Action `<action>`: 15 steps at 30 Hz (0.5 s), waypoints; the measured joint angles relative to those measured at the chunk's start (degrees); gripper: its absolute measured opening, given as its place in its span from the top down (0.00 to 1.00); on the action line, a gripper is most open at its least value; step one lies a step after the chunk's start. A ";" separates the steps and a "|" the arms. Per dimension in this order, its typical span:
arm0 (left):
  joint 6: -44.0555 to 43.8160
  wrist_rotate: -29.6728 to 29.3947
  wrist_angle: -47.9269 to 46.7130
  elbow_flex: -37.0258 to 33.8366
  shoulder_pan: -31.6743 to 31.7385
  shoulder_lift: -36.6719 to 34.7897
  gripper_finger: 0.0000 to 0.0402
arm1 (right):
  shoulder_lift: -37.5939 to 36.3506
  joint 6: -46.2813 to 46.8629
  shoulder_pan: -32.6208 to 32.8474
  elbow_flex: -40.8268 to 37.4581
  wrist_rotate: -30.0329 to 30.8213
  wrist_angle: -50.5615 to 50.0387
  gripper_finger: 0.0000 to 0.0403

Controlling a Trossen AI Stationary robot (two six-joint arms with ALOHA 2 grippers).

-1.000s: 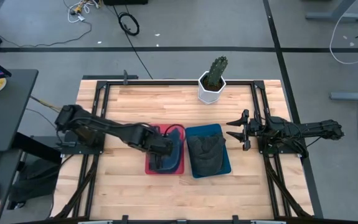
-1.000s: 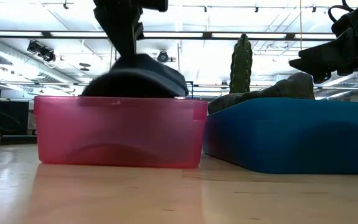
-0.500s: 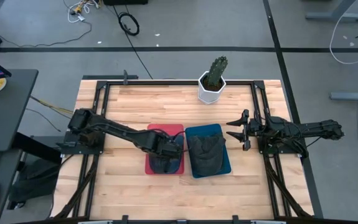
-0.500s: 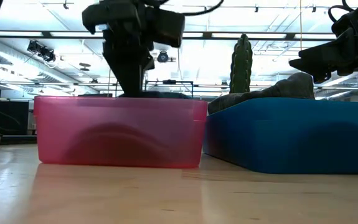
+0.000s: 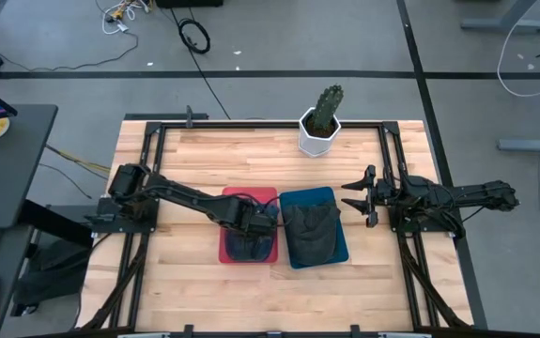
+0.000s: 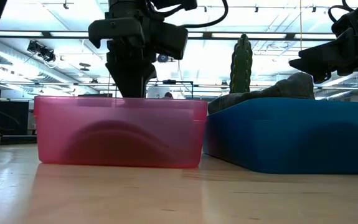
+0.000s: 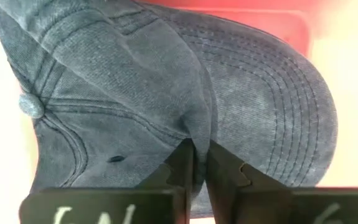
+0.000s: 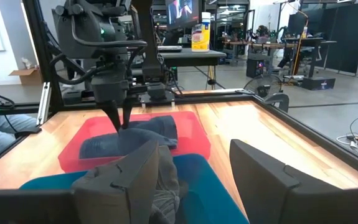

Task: Pick & Place hat
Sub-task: Put the blue cap into the pink bin

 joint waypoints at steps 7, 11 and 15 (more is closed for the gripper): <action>0.02 -0.36 -1.99 0.17 -0.39 -0.54 0.75 | 0.02 0.00 0.00 0.00 0.01 0.00 0.49; 0.24 -0.13 -2.94 0.16 -0.44 -3.00 0.66 | 0.02 0.00 0.00 0.02 0.00 0.02 0.49; -0.25 -0.40 -2.68 0.18 -0.39 -6.61 0.60 | 0.02 0.00 0.00 0.00 0.01 0.00 0.49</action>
